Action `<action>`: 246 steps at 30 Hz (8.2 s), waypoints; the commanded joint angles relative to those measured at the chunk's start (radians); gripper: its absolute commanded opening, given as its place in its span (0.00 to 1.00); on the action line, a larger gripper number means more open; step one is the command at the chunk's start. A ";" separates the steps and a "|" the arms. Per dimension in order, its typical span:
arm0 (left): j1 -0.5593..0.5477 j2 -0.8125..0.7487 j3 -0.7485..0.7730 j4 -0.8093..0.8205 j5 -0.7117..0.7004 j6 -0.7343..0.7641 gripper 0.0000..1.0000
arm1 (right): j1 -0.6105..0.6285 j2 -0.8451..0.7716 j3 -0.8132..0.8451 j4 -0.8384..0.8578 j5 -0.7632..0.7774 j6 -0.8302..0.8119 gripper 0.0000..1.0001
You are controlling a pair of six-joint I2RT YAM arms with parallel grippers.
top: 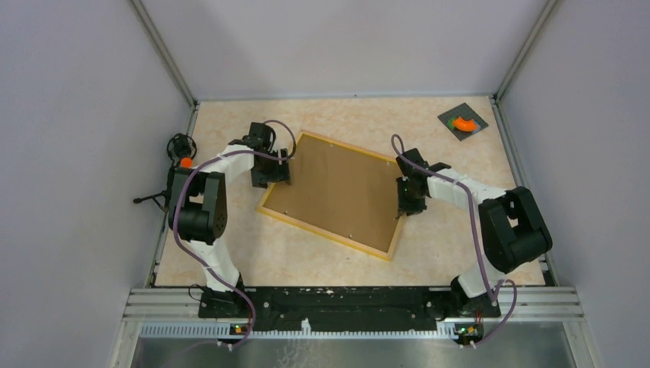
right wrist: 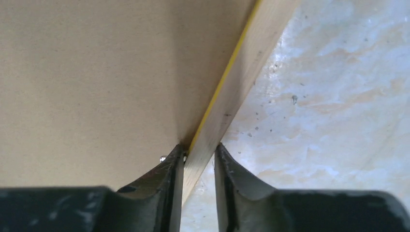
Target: Put the photo into the frame
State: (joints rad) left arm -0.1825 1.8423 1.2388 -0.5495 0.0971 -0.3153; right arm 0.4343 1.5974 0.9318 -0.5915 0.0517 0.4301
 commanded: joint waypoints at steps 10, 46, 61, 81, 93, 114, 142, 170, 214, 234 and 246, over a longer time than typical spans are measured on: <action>0.004 -0.012 0.010 0.021 0.067 -0.011 0.79 | 0.017 0.001 -0.050 0.072 -0.047 0.047 0.03; 0.000 -0.222 -0.065 0.102 -0.005 0.005 0.93 | 0.035 0.106 -0.009 -0.008 0.042 -0.088 0.08; -0.522 -0.739 -0.429 0.410 0.178 0.237 0.94 | 0.027 0.044 -0.052 0.073 0.017 0.087 0.00; -1.207 -0.453 -0.681 0.893 -0.441 1.206 0.93 | -0.009 -0.151 -0.067 0.006 -0.115 0.268 0.00; -1.213 -0.333 -0.720 1.040 -0.419 1.267 0.90 | -0.012 -0.222 0.003 -0.087 -0.117 0.308 0.00; -1.227 0.116 -0.687 1.910 -0.867 1.682 0.08 | -0.012 -0.300 0.032 -0.149 -0.121 0.339 0.00; -1.227 -0.377 -0.390 1.219 -0.851 1.066 0.00 | -0.025 -0.704 0.533 -0.296 -0.033 0.127 0.89; -0.722 -0.737 -0.297 0.999 -0.352 -0.089 0.00 | -0.025 -0.838 0.493 -0.265 0.194 0.107 0.88; -0.510 0.004 -0.512 1.353 -0.266 -1.193 0.00 | -0.026 -0.827 0.255 -0.211 0.106 0.102 0.88; -0.150 0.172 -0.519 1.563 0.023 -1.103 0.00 | -0.025 -0.806 0.212 -0.187 0.109 0.109 0.88; -0.068 -0.097 -0.358 0.632 -0.051 -0.980 0.98 | -0.025 -0.767 0.255 -0.207 0.067 0.079 0.95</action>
State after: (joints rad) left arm -0.2680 1.8908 0.8417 0.5892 0.1936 -1.3426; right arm 0.4141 0.8177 1.1255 -0.7990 0.1390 0.5411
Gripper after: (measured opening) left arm 0.964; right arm 0.922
